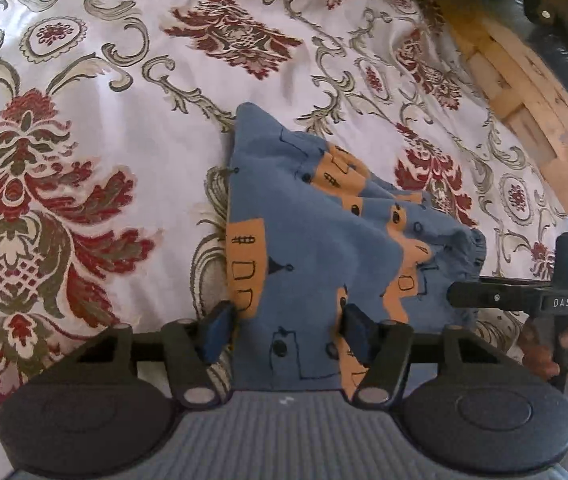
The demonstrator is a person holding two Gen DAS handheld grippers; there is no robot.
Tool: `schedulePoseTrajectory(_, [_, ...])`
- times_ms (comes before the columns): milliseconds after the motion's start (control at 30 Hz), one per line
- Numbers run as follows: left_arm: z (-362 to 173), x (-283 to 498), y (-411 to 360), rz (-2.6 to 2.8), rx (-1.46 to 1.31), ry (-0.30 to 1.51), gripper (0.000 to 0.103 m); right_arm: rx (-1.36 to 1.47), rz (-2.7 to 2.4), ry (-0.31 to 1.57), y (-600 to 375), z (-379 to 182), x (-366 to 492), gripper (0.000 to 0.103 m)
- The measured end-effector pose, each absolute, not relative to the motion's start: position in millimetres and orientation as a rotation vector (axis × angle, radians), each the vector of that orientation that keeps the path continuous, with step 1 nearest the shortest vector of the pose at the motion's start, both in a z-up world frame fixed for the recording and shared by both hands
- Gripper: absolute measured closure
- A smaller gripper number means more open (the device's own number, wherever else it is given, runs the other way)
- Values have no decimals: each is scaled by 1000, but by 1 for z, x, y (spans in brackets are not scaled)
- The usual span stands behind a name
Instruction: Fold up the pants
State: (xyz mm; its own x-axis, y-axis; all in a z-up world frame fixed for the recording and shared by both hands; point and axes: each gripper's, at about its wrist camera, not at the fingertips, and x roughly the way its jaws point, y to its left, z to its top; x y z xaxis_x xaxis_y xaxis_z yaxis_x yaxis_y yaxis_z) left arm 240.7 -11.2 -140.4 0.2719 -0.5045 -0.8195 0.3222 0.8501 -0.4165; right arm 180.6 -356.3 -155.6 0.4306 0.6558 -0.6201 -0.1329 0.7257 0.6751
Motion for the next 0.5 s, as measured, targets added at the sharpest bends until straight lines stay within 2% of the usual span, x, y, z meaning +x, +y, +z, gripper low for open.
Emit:
schedulePoseTrajectory(100, [-140,240,-13,-557,-166,1170,29,604,500,1018,-360,-158,180,54])
schedulePoseTrajectory(167, [-141,240,-16,-561,-149,1173,27,601,482,1020,-362,-159,180,62])
schedulePoseTrajectory(333, [-142,243,-10,-558,-191,1187,27,597,451,1007,-359,-158,175,70])
schedulePoseTrajectory(467, [-140,239,-12,-516,-162,1182,39,510,415,967,-345,-148,166,76])
schedulePoseTrajectory(500, [-138,237,-14,-512,-153,1179,45,481,407,957,-341,-145,165,77])
